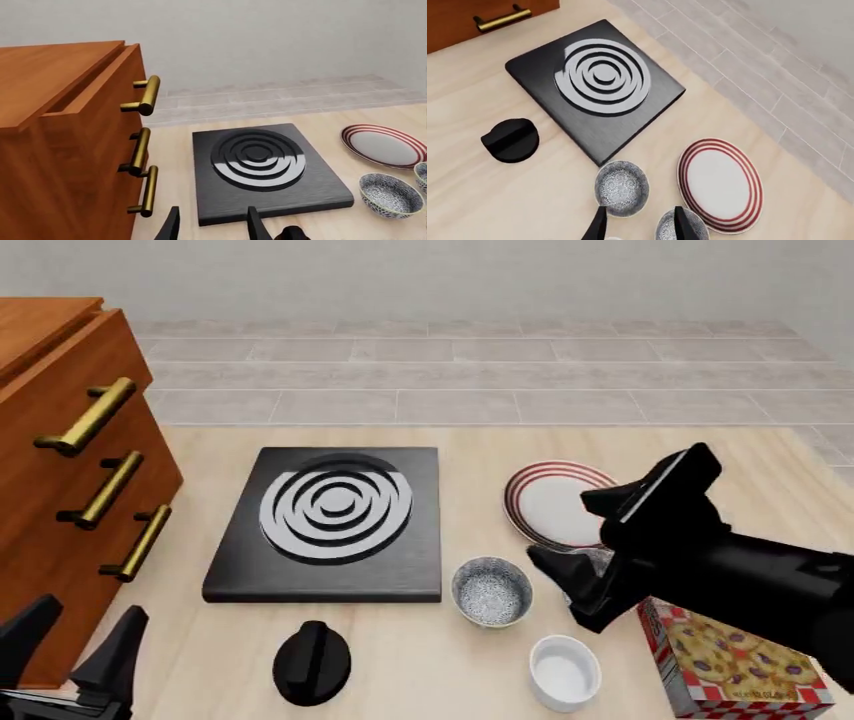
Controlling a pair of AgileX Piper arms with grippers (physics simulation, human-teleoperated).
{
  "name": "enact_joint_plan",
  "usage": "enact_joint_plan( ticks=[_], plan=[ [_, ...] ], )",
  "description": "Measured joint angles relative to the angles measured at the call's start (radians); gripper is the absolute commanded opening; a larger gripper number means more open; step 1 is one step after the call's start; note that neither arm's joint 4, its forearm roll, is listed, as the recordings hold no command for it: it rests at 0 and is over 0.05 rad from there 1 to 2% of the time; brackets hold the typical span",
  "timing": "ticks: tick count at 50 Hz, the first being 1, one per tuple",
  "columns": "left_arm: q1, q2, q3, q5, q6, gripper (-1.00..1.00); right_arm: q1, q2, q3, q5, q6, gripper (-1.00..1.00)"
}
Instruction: Pick the akita bowl from table center and place it on the plate.
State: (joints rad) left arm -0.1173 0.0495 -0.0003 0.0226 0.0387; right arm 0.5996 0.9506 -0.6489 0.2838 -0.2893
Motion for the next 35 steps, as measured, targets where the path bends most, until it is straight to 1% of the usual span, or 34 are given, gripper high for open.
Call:
enact_joint_plan(
  ticks=[7,17,35],
  plan=[
    [-0.008,-0.001,0.000,0.003,0.003,1.00,0.035,0.079,-0.022,-0.005,-0.018,1.00],
    [-0.015,-0.006,0.000,0.008,0.008,1.00,0.067,0.192,-0.031,-0.028,-0.065,1.00],
    [-0.018,-0.006,0.000,0.007,0.022,1.00,0.088,0.366,-0.024,-0.099,-0.113,1.00]
  ],
)
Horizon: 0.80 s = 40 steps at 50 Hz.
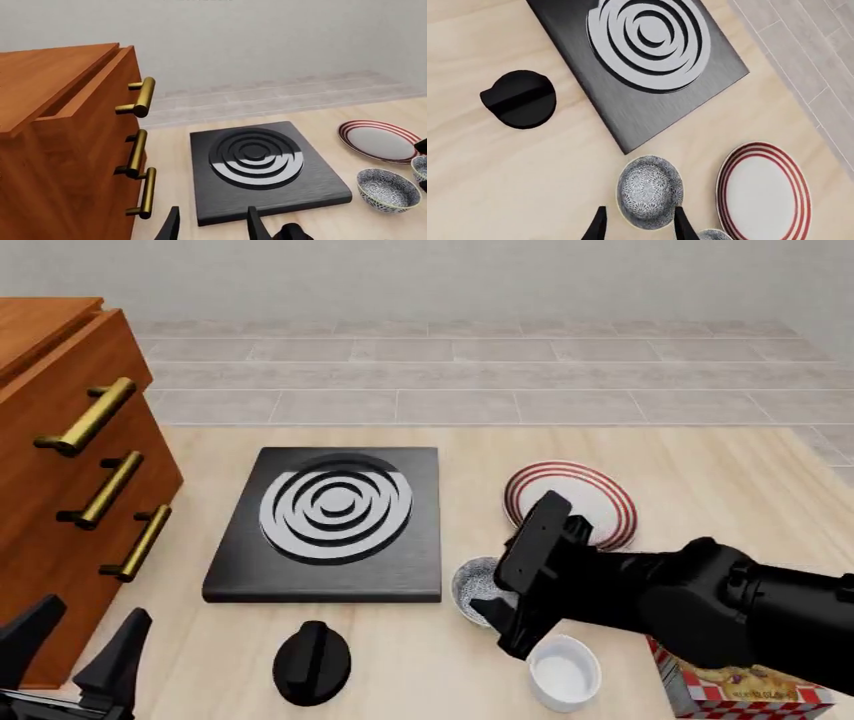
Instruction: Pick the akita bowl from table center and place it on the plate.
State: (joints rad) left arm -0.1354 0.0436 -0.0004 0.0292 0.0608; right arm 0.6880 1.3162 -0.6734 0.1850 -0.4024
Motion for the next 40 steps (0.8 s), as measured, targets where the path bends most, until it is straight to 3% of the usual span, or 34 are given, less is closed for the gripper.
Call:
enact_joint_plan(
  ticks=[40],
  plan=[
    [-0.021,-0.026,-0.001,0.015,0.025,1.00,-0.001,0.238,0.022,-0.135,-0.019,1.00]
  ],
)
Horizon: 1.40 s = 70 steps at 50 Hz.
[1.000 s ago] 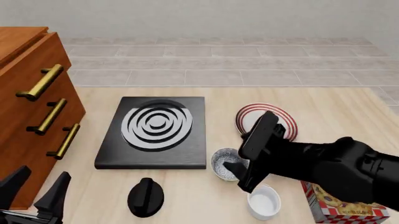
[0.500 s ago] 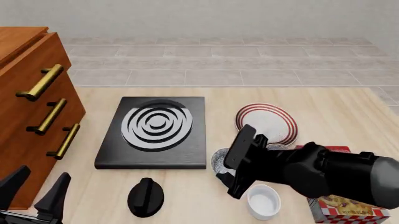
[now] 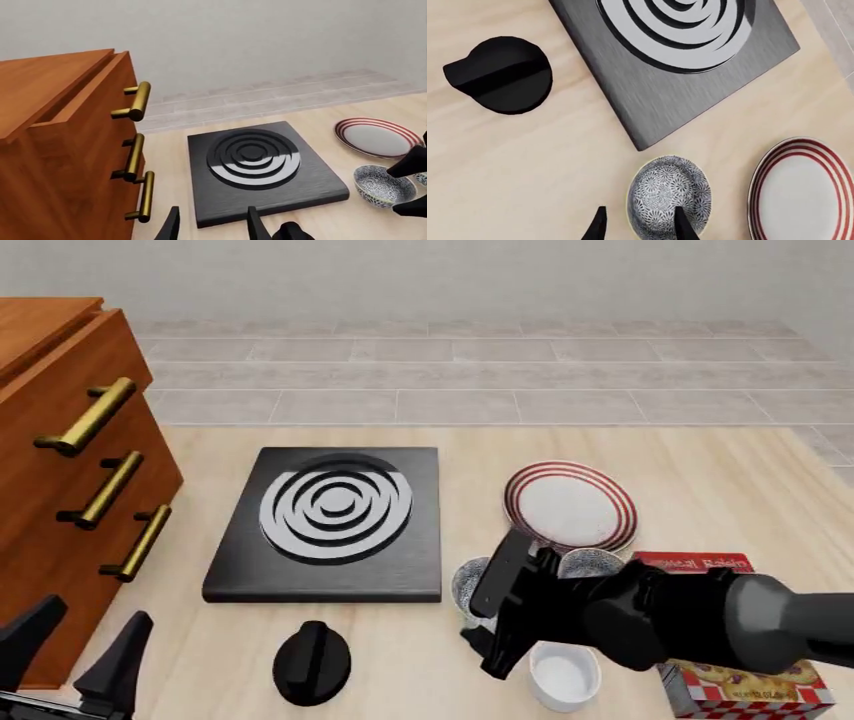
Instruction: Pick the akita bowl from table center and place it on the plate.
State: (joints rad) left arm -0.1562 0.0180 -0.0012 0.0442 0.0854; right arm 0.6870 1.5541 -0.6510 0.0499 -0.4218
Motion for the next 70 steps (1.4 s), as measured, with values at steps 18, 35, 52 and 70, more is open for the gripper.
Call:
enact_joint_plan(
  ticks=[18,35,52,70],
  plan=[
    [-0.009,-0.003,0.001,0.005,0.000,1.00,-0.008,0.076,0.012,-0.050,0.006,1.00],
    [-0.011,-0.006,0.001,0.010,0.000,1.00,-0.010,0.141,0.028,-0.104,0.028,1.00],
    [-0.009,-0.010,0.001,0.013,0.001,1.00,-0.013,0.154,0.026,-0.124,0.028,-1.00],
    [-0.009,-0.012,0.000,0.013,0.000,1.00,-0.015,0.111,0.024,-0.100,-0.023,-1.00]
  ],
)
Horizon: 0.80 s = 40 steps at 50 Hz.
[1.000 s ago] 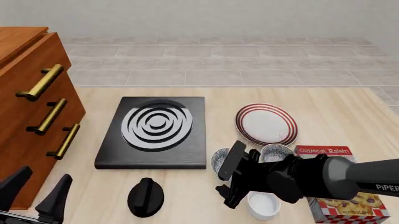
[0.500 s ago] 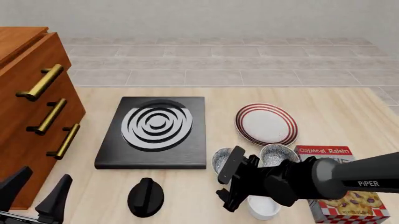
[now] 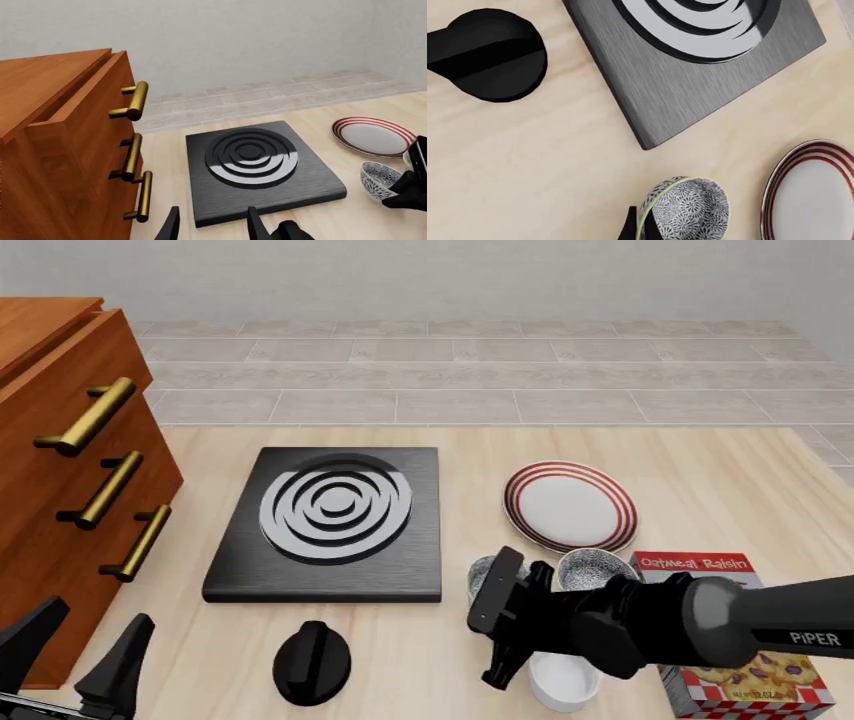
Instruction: Pick the akita bowl from table center and place it on the plate.
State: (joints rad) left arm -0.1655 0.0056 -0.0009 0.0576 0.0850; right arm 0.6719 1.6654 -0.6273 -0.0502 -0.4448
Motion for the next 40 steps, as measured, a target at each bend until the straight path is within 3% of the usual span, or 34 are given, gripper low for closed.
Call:
enact_joint_plan(
  ticks=[21,40],
  plan=[
    [-0.006,-0.001,0.000,0.002,-0.003,1.00,-0.015,-0.092,-0.033,0.084,-0.042,-1.00],
    [-0.009,-0.001,0.000,0.001,-0.006,1.00,-0.011,-0.168,-0.090,0.162,-0.029,-1.00]
  ],
)
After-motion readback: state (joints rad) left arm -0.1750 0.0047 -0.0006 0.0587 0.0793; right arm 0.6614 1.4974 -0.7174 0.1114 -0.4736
